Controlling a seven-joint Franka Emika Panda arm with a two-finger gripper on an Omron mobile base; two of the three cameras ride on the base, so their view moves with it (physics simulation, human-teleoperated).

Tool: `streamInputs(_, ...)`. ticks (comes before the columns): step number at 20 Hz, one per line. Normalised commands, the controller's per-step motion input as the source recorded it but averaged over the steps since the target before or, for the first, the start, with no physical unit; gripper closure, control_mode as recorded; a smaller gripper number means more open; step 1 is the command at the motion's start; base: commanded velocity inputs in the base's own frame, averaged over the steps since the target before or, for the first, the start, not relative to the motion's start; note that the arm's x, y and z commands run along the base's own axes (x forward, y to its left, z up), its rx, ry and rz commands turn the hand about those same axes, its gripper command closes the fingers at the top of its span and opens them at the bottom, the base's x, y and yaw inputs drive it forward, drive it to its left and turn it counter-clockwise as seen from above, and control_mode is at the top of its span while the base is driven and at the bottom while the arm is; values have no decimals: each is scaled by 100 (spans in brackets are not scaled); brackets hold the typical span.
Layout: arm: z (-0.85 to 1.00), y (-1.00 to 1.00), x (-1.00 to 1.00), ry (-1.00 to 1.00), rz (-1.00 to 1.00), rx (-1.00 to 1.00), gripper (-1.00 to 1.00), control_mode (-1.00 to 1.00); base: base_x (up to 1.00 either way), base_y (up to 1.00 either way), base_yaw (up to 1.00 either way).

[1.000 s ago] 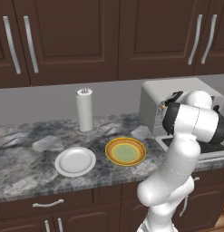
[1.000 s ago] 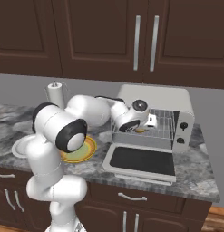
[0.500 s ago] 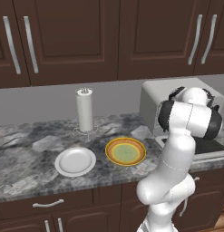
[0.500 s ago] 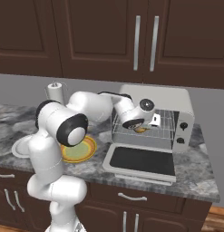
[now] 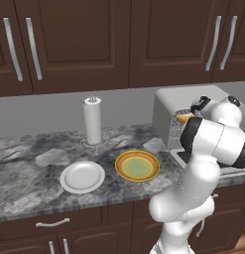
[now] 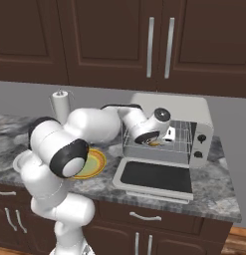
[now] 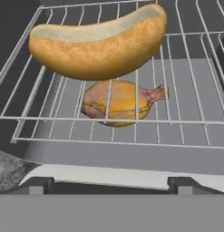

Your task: Open the toaster oven door. Place the hotdog bun on the top rack in the toaster oven and place the chicken drumstick on the bottom rack.

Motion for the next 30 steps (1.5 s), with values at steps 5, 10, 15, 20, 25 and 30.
streamInputs(5, 19, 47, -37, 7, 20, -13, -100, -100, 0, 0, 0)
streamInputs(10, 20, 28, -38, 7, 6, -7, -100, -100, 0, 0, 0)
streamInputs(15, 21, 32, -26, 23, 0, 0, -100, -100, 0, 0, 0)
streamInputs(20, 22, 27, -34, 9, 0, 0, -100, -100, 0, 0, 0)
streamInputs(25, 18, 26, -47, -1, 0, 1, -100, -100, 0, 0, 0)
streamInputs(30, 18, 31, -45, -3, 0, 0, -100, -100, 0, 0, 0)
